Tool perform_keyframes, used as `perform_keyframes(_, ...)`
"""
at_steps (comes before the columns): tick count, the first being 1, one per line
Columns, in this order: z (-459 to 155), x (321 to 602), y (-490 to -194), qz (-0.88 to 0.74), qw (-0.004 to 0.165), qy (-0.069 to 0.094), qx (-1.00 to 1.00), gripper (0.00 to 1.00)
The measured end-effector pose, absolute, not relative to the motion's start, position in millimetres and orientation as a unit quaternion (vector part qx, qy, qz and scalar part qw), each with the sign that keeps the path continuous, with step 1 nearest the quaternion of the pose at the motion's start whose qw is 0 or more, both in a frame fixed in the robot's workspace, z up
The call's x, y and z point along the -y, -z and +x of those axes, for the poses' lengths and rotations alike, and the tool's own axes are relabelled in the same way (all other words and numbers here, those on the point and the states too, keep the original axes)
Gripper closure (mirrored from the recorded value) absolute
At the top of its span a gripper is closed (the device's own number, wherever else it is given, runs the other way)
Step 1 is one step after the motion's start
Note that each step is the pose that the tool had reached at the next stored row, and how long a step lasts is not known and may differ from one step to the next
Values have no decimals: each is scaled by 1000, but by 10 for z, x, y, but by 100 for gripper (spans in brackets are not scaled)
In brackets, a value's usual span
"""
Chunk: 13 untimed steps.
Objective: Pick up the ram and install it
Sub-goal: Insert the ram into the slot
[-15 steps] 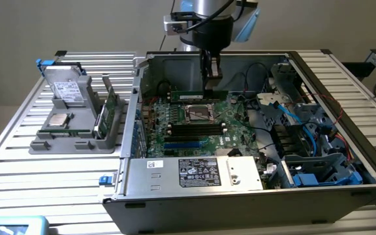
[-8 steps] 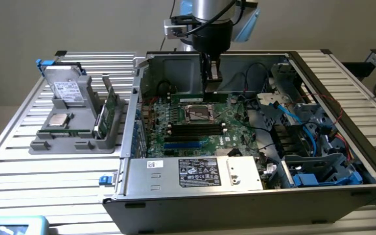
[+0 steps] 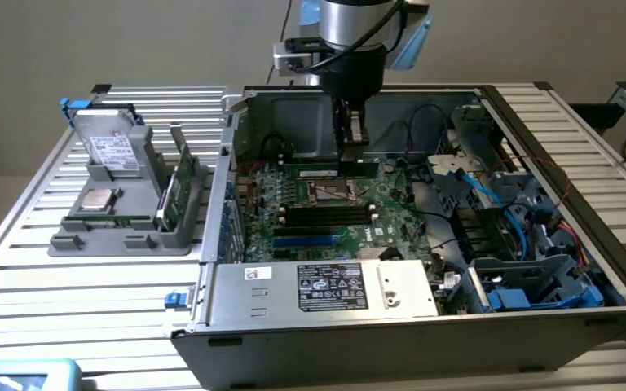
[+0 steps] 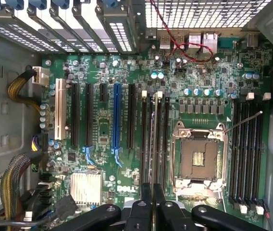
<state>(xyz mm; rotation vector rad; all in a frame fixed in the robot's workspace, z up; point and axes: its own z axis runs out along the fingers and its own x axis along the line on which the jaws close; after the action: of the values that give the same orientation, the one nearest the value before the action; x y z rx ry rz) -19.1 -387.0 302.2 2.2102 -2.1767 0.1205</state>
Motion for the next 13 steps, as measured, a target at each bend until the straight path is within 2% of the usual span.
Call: perform_keyframes(13, -191, 3877, -2795, 712, 18, -39, 701, 87)
